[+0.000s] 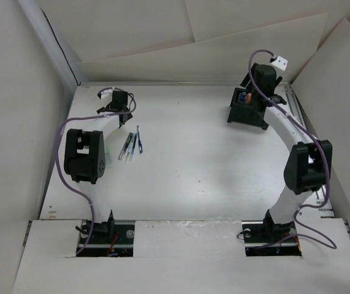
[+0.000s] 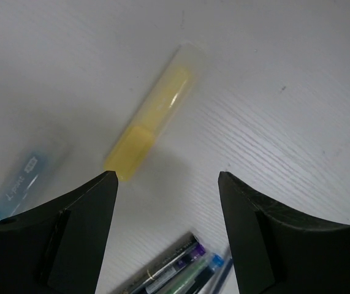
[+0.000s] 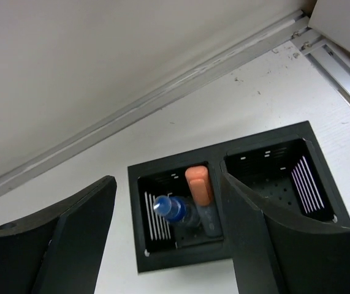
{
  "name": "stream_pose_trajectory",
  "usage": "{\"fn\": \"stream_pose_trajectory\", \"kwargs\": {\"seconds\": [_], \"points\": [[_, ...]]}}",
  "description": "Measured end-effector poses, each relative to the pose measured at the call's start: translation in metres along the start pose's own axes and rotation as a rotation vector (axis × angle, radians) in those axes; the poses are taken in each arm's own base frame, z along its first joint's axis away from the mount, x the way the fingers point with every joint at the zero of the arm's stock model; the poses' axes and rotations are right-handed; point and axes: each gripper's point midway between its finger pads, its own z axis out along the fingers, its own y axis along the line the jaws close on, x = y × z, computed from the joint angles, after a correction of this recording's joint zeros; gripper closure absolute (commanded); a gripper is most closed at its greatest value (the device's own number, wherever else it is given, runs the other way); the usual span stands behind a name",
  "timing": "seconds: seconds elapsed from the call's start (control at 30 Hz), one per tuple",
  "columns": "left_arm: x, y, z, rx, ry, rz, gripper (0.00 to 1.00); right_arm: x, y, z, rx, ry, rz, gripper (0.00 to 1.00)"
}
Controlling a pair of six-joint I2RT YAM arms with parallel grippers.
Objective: Sort the stationery into containers
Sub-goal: Place the stationery in the storage box, then pick up the stationery from the center of the board.
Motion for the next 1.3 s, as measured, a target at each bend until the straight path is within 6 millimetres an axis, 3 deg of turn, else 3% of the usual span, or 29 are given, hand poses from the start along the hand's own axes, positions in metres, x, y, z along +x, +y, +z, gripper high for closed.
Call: {"fn": "stream_pose_trajectory", "kwargs": {"seconds": [0.17,0.33,0.6,0.83,1.0,1.2,1.3], "points": [[-0.011,0.024,0.013,-0.027,0.006,-0.009,0.36,-0.021,0.004,-0.041,-0.059,-0.027,0.061,0.26],[-0.007,0.041,0.030,-0.041,0.039,0.026,0.37,-0.019,0.019,-0.070,-0.124,-0.020,0.079,0.27],[-0.001,0.021,0.038,0.037,0.078,0.133,0.40,0.001,0.039,-0.082,-0.179,0.025,0.060,0.27],[0.001,0.016,0.050,0.035,0.101,0.174,0.47,0.011,0.055,-0.094,-0.219,0.041,0.047,0.27],[0.009,0.020,0.054,0.015,0.122,0.189,0.59,0.011,0.056,-0.101,-0.230,0.041,0.045,0.27],[0.009,0.022,0.054,0.008,0.123,0.194,0.89,0.001,0.058,-0.110,-0.246,0.022,0.058,0.27],[0.010,0.020,0.053,0.008,0.120,0.192,0.92,0.004,0.064,-0.116,-0.275,0.033,0.054,0.27]]}}
